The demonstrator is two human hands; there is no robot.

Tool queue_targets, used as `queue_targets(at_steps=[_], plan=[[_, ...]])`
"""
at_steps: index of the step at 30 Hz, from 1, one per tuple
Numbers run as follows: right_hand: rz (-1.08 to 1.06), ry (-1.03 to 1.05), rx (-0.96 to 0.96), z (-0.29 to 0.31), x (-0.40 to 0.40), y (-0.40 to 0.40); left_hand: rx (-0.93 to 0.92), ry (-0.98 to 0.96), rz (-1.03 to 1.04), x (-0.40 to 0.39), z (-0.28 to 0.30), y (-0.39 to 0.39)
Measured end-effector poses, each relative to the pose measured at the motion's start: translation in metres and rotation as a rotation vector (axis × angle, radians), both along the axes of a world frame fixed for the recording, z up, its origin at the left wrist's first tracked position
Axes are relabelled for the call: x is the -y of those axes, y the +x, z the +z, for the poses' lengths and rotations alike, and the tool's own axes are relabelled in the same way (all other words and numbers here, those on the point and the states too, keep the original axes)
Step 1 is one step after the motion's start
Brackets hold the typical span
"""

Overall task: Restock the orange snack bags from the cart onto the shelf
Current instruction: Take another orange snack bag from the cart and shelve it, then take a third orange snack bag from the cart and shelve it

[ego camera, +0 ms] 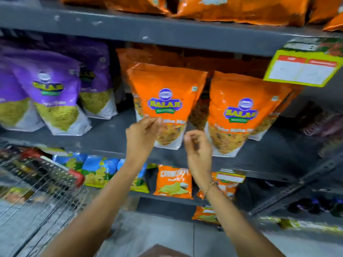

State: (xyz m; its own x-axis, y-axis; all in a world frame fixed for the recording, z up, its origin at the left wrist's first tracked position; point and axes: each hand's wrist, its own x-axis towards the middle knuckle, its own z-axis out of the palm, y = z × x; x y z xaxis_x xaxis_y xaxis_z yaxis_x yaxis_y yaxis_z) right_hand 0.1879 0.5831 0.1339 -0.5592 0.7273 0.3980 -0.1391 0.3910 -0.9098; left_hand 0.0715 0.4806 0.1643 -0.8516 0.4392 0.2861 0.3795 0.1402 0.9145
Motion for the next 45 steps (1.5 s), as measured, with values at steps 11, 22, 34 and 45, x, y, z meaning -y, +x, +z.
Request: queue_targets(at_steps=[11,22,34,45], plan=[[0.880,0.138,0.458,-0.060,0.240,-0.157,0.149,-0.406,0.700,0.352,-0.056,-0.061],[1.475,0.907,1.026,-0.141,0.468,-0.212,0.785,-1.448,0.055,0.606,-0.164,-0.025],[1.222,1.027,0.911,-0.182,0.480,-0.217,0.428,-1.127,0.361,0.619,-0.195,-0.029],[0.781,0.132,0.456,-0.068,0.375,-0.206,0.319,0.145,0.569,0.522,-0.093,-0.104]])
